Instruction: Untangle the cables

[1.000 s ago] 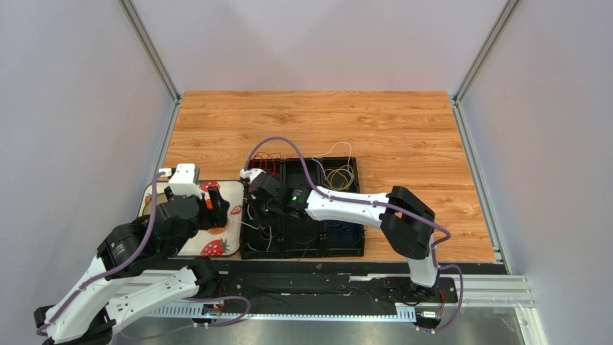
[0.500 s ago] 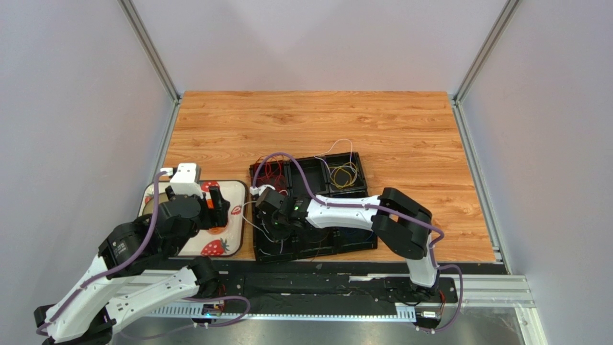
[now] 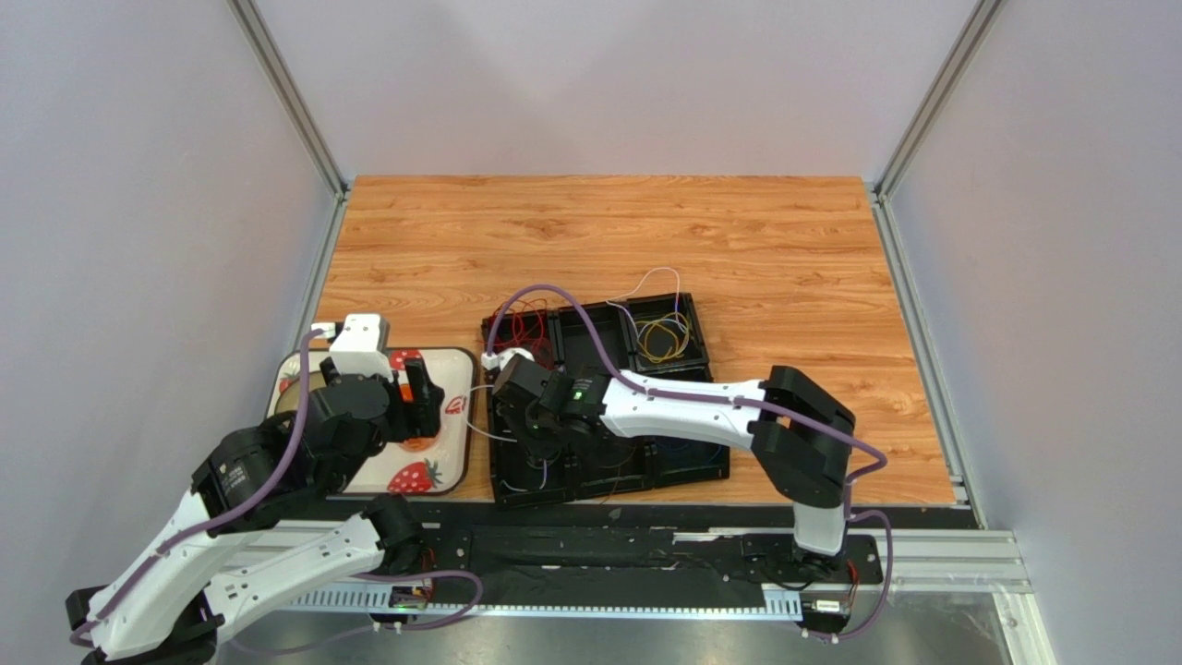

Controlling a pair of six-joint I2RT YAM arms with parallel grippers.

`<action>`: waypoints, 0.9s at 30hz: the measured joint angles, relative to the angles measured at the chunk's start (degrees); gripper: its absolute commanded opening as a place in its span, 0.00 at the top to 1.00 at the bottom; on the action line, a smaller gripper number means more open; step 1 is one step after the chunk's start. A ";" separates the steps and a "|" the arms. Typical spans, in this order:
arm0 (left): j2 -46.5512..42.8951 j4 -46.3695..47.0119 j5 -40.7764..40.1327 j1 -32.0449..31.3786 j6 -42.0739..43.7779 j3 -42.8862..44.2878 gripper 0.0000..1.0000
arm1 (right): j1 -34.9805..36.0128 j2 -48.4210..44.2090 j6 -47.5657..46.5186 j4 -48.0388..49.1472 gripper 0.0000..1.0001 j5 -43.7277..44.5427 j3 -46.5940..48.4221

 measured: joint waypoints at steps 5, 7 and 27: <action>0.00 0.00 0.00 0.04 0.00 0.00 0.20 | 0.50 -4.70 0.09 -2.56 0.72 0.04 0.70; 0.00 0.00 0.00 0.09 0.00 0.00 0.19 | 0.55 -6.38 0.13 -3.32 0.71 0.17 1.33; 2.23 0.00 0.02 0.31 0.02 0.00 0.19 | 0.52 -33.09 -0.72 -5.68 0.33 14.32 -10.51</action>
